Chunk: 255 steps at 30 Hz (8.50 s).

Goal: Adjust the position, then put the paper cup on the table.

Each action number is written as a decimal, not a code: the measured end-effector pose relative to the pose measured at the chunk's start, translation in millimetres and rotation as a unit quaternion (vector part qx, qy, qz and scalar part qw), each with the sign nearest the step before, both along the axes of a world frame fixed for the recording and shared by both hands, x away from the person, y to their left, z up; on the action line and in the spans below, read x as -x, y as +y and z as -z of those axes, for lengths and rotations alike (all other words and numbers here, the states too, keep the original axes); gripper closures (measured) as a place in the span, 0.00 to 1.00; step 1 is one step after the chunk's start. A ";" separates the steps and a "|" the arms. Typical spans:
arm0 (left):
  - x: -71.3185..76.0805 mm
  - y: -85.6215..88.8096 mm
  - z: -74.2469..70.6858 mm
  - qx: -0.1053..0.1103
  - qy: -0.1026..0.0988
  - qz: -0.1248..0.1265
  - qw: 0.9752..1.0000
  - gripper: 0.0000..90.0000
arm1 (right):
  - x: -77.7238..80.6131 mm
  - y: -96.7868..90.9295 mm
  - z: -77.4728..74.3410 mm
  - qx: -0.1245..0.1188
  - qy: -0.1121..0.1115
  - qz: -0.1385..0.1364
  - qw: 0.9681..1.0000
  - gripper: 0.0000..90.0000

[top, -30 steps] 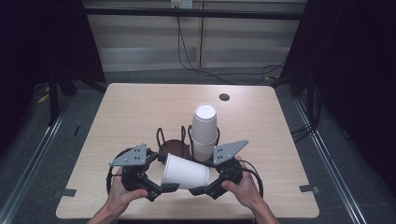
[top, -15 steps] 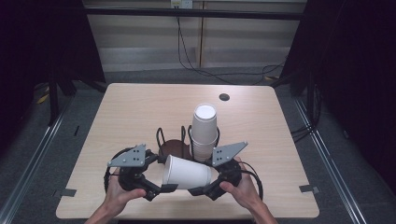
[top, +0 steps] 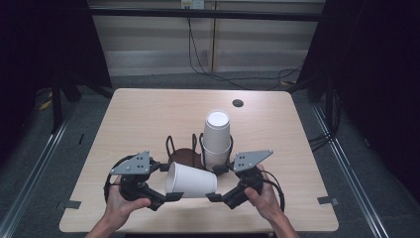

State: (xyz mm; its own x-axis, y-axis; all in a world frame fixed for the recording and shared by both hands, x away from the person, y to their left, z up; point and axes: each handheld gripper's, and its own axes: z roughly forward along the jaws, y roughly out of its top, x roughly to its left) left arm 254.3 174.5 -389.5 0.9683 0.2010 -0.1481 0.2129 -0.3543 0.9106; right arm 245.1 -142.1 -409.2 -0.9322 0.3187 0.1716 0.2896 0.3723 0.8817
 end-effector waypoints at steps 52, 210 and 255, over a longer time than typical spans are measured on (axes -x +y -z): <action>-48.2 99.0 -30.7 -0.203 0.028 -0.151 0.967 0.17 | -9.7 -22.6 12.1 0.017 0.000 0.129 0.992 0.15; -111.5 123.4 39.9 -0.235 0.052 -0.214 0.947 0.18 | -8.6 -23.6 18.9 0.042 0.011 0.146 0.988 0.15; 2.2 74.4 32.9 -0.026 -0.031 -0.212 0.976 0.18 | -6.4 -28.0 20.4 0.046 0.008 0.165 0.985 0.15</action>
